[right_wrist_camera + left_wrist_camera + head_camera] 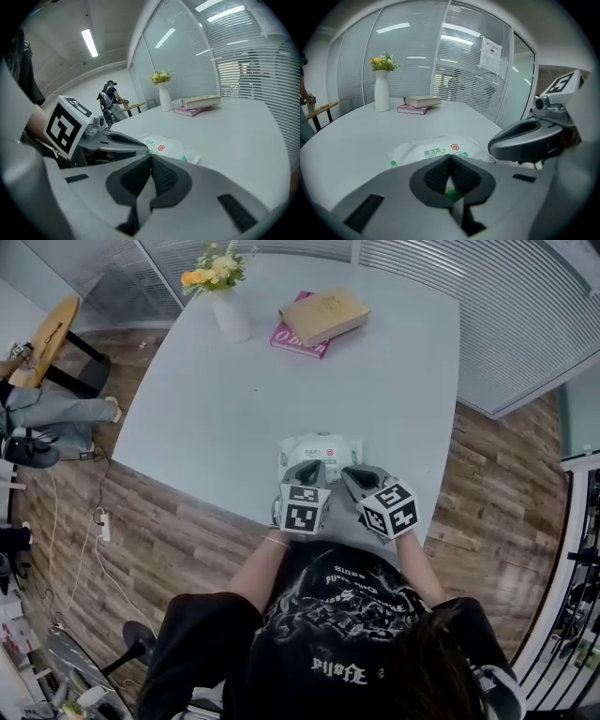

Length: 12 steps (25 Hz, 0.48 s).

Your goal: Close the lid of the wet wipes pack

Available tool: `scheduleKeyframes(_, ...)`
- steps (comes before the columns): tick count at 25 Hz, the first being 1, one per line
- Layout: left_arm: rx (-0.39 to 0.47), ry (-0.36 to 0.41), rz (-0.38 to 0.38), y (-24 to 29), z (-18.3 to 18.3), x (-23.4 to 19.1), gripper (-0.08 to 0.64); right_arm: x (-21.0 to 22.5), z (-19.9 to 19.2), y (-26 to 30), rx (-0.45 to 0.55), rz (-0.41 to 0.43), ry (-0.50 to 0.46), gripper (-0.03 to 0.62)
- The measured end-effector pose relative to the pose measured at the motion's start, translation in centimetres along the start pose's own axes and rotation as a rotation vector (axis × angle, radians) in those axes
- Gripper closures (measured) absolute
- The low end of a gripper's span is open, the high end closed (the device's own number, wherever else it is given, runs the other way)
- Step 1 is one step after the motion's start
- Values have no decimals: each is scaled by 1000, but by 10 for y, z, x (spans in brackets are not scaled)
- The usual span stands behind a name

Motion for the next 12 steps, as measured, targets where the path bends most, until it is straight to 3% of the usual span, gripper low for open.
scheduleKeyframes(3,-4,-19,-7,0,-1,0,552,-5,-2,-5,31,-19,15,592)
scheduleKeyframes(5,2,-73,-37,-4,-1,-3,551,-10,0,-10,63,-47,7,592)
scheduleKeyframes(8,91,-176,-73,-20,2,-10,552,-11,4,-24,113,-108,-27,592)
scheduleKeyframes(12,201,-167,-74,-50,1,-19,551,-10,10,-52,224,-208,-48,592)
Point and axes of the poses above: the fingertips, and each gripper's own axes: y forward along the fingers, x to its right, z out of its top, the point moved 7 cm from there along -y, backward along the fingers, and after that the axes turned 14 degrees about z, right-handed, at the moved point
